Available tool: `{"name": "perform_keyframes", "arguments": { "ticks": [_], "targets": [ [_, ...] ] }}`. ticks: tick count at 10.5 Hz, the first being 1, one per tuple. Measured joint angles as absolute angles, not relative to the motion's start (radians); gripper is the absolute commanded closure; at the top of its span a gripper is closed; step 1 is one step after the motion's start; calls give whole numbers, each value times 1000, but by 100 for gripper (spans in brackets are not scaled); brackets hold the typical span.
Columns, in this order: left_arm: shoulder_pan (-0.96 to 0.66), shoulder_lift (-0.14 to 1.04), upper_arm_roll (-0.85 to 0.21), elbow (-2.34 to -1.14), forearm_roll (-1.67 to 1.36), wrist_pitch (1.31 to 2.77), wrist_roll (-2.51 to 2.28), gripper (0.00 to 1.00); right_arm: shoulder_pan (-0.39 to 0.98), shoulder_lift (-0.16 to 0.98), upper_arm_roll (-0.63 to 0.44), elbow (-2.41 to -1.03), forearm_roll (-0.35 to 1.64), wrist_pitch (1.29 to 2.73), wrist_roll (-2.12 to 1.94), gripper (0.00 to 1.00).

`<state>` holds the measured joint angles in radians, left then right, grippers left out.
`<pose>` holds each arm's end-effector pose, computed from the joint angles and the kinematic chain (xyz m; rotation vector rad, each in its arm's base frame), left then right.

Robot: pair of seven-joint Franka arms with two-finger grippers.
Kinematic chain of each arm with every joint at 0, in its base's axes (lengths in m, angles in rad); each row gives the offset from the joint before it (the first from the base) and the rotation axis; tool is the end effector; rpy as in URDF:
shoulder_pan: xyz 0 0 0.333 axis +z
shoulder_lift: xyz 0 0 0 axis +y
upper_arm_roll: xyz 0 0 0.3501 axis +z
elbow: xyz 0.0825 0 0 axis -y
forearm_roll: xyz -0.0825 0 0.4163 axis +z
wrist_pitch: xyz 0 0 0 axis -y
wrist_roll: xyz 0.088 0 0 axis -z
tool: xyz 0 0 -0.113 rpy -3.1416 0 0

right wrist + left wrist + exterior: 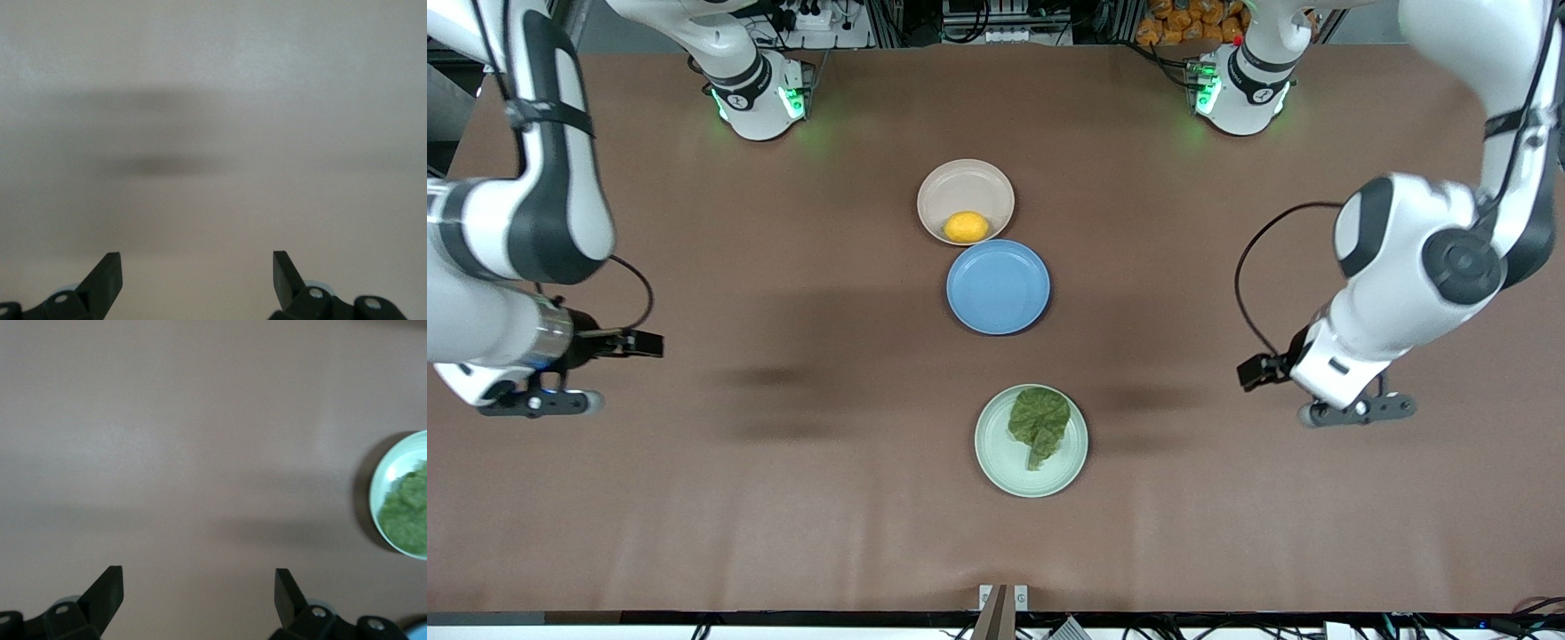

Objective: Place lemon and lettuce in plates

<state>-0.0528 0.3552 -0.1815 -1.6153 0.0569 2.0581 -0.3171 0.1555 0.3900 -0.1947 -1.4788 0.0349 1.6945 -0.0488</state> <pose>0.6963 -0.1474 0.4452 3.1007 0.1125 0.1354 0.6979 -0.0045 0.4596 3.0975 0.0163 -0.2617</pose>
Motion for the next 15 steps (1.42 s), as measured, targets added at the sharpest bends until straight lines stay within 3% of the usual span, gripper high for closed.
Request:
{"name": "perform_keyframes", "arguments": {
  "ticks": [4,7,11,15],
  "targets": [
    [-60,188,-178,-1649,57,1909,-258,0,121,285,-199,-1447,34,1585,-53,0],
    [-138,80,-99,-1653,51,1794,-206,0,120,199,-216,-1446,34,1507,-53,0],
    [-141,36,-83,-1648,18,1700,-158,0,119,93,-218,-1447,34,1420,-53,0],
    [-136,34,-80,-1602,17,1638,-128,0,111,82,-219,-1449,34,1419,-63,0]
  ]
}}
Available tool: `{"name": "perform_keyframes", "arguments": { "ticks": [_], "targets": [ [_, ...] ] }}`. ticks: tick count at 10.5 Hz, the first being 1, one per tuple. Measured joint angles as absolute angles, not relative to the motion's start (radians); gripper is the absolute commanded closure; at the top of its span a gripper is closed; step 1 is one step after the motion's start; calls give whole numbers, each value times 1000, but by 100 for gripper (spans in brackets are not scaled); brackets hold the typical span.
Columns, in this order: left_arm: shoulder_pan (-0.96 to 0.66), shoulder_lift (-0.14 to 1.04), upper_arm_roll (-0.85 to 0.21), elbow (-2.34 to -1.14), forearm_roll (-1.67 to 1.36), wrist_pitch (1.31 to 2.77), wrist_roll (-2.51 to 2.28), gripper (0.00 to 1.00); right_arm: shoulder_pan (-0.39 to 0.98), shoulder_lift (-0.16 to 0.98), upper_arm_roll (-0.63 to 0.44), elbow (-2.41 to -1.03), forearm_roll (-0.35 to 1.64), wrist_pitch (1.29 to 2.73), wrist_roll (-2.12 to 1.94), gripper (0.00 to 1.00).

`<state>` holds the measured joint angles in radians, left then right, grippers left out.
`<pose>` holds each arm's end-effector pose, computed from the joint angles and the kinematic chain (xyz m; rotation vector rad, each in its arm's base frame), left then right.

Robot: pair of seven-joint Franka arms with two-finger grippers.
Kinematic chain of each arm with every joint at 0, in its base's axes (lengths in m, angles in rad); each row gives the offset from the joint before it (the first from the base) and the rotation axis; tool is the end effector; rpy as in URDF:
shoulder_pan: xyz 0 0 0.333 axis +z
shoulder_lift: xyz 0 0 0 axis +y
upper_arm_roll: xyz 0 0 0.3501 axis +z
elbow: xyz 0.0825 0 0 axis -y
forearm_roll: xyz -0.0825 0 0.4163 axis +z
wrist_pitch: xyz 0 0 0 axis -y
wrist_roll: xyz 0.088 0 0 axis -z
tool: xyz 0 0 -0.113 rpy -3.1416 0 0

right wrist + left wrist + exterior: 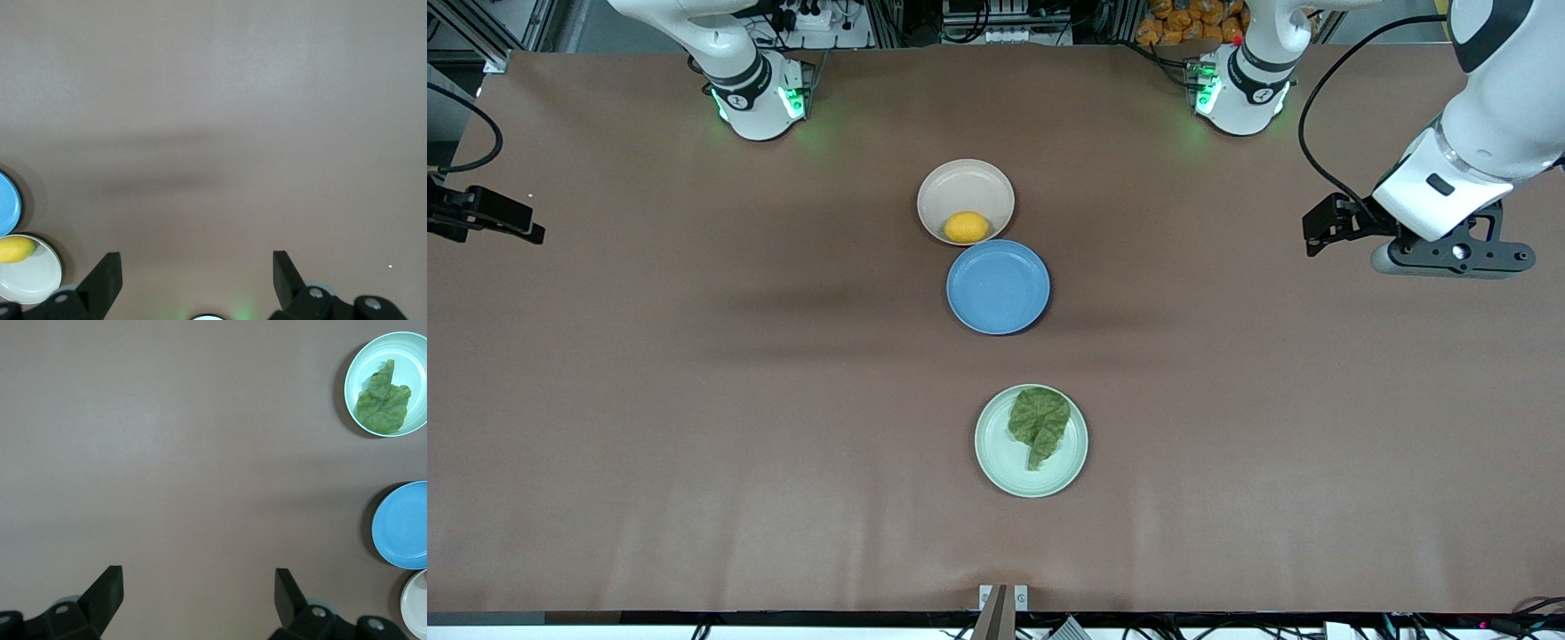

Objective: Place lemon and lettuce in plates

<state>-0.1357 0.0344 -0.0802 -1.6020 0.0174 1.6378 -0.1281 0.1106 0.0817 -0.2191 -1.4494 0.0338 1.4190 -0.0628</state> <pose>0.5900 -0.1266 0.6223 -3.1244 0.1390 -0.0062 0.5953 -0.0545 0.6531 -3.1111 0.0664 0.1688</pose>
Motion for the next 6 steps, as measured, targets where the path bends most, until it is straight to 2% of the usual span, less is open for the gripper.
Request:
{"name": "perform_keyframes", "arguments": {
  "ticks": [6],
  "targets": [
    [-135,32,-82,-1598,17,1625,-126,0,111,82,-217,-1449,34,1422,-71,0]
  ]
}}
